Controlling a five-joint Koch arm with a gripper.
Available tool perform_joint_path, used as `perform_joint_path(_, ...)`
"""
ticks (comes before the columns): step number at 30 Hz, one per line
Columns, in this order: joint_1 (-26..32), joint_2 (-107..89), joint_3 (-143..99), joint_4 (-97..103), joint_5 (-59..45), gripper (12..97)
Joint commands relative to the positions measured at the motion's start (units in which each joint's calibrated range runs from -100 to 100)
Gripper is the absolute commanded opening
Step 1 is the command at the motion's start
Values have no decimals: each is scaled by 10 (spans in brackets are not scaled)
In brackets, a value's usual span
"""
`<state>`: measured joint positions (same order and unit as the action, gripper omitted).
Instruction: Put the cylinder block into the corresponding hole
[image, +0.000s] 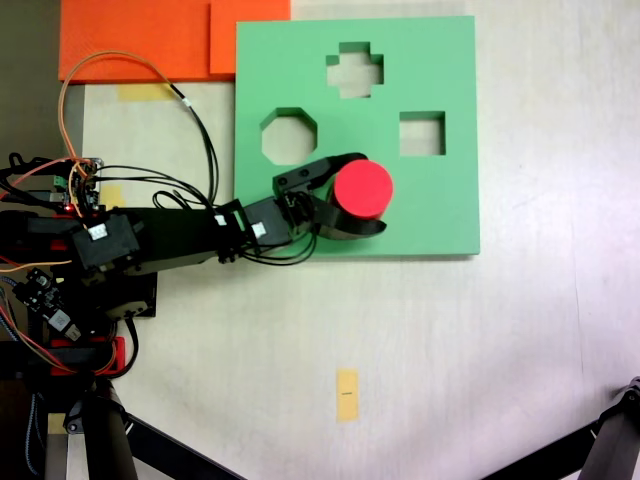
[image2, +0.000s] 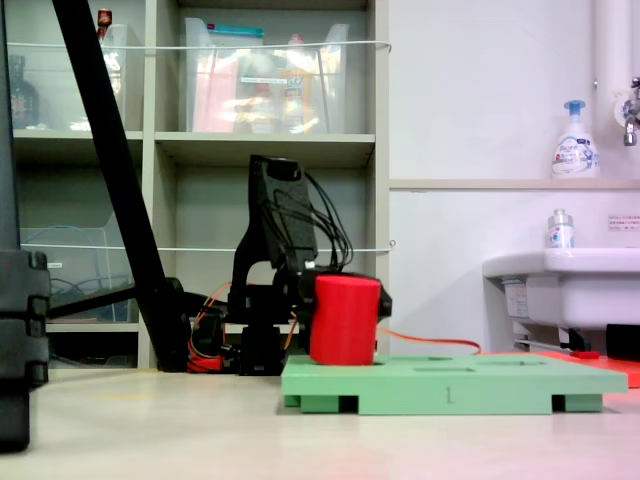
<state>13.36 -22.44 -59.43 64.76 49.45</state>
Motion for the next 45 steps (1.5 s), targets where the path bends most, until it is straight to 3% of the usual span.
perform_joint_path(1, 6, 2, 28, 41, 7, 205)
perform_joint_path(15, 11, 13, 6, 41, 9, 225)
perform_joint_path(21, 10, 107, 11, 48, 9, 559)
perform_joint_path(25, 7, 114, -7, 47, 9, 593)
perform_joint_path(30, 1, 72, -44, 41, 8, 830)
perform_joint_path(34, 1, 39, -58, 40, 7, 918)
perform_joint_path(38, 2, -48, -92, 39, 4, 921)
perform_joint_path(45, 4, -403, -158, 6, -36, 917)
